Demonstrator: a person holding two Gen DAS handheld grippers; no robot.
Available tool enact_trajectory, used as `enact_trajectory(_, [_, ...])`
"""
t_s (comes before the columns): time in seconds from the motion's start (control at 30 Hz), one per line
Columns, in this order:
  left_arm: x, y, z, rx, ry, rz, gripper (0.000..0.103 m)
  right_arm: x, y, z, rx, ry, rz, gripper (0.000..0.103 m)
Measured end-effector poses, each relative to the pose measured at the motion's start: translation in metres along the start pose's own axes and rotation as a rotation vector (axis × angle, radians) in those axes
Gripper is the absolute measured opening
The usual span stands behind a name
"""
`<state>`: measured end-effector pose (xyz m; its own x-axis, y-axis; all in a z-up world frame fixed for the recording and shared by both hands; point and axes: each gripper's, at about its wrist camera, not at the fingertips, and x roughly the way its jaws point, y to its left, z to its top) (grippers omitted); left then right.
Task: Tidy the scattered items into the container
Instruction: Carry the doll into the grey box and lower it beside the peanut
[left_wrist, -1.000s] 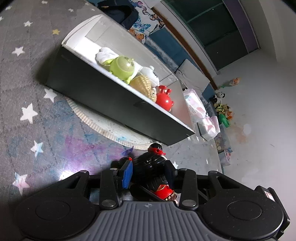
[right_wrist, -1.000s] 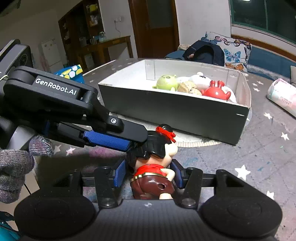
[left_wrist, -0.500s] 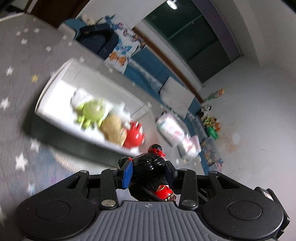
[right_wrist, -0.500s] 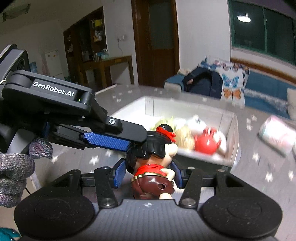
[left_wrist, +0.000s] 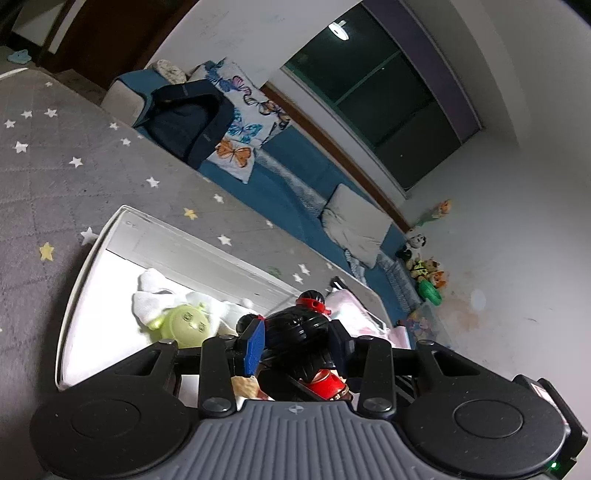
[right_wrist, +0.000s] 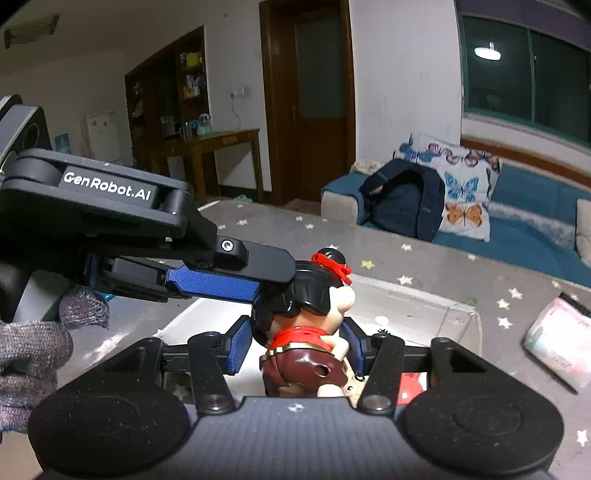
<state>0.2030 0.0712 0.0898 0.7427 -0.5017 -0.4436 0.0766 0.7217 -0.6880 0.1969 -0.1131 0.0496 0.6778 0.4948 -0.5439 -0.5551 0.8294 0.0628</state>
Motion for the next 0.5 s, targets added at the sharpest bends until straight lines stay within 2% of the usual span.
enact_trajectory(0.3, [0.024,0.031,0.003,-0.033,0.033,0.024,0.04,0.044,-0.015,-0.007,0.024,0.069,0.017,0.052])
enact_trajectory(0.5, [0.029,0.039,0.001,-0.022,0.042,0.041,0.04,0.055,-0.017,-0.015,0.028,0.091,0.027,0.052])
